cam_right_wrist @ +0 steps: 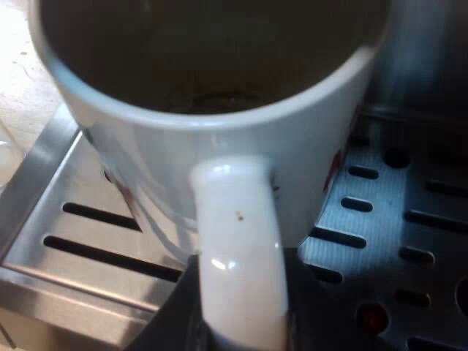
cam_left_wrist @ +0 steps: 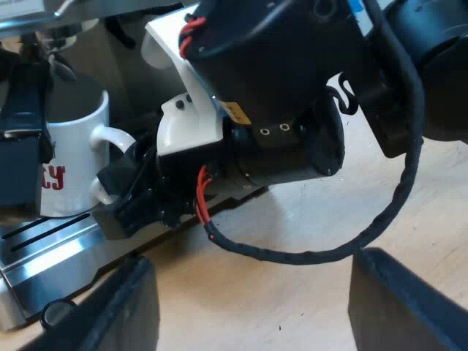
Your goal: Place mug into machine
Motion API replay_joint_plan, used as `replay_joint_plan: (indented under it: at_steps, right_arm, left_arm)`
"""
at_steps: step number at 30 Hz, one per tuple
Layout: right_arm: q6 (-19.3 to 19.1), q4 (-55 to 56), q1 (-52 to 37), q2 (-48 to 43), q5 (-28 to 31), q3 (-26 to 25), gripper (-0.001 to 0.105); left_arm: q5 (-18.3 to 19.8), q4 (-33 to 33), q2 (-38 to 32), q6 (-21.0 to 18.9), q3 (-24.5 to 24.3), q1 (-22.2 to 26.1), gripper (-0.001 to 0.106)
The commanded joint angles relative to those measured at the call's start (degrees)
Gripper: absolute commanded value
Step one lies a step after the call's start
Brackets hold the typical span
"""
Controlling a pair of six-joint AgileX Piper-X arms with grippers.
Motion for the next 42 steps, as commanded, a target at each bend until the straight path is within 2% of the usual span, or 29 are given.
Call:
replay_joint_plan:
  at_steps: [1, 3, 5, 8, 20, 32, 39, 42]
  right_arm:
    - [-0.67, -1.06, -0.22, -0.11, 0.57, -0.90, 0.014]
    - [-0.67, -1.06, -0.22, -0.11, 0.83, -0.90, 0.034]
    - [-0.67, -1.06, -0.22, -0.11, 0.95, -0.90, 0.046]
    - [-0.67, -1.06, -0.01, -0.24, 2.37, -0.90, 0.054]
    - [-0.27, -0.44, 4.17, -2.56, 5.57, -0.79, 0.054]
    - [1.66, -6.13, 2.61, 0.21, 9.64, -0.79, 0.054]
    - [3.61, -6.78, 2.41, 1.02, 15.38, -0.79, 0.054]
    - [3.60, -8.32, 1.53, 1.19, 16.07, -0.79, 0.054]
  left_arm:
    - [0.34, -1.03, 0.01, -0.62, -0.09, -0.03, 0.058]
    - [0.34, -1.03, 0.01, -0.62, -0.09, -0.03, 0.058]
    - [0.34, -1.03, 0.01, -0.62, -0.09, -0.03, 0.058]
    - [0.34, -1.03, 0.01, -0.62, -0.09, -0.03, 0.058]
    - [0.34, -1.03, 0.01, -0.62, -0.09, -0.03, 0.058]
    - [2.46, -1.03, 0.01, -0.62, -0.09, -0.03, 0.058]
    - [3.62, -1.03, 0.01, -0.62, -0.09, -0.03, 0.058]
    - [3.74, -1.03, 0.01, -0.62, -0.09, -0.03, 0.058]
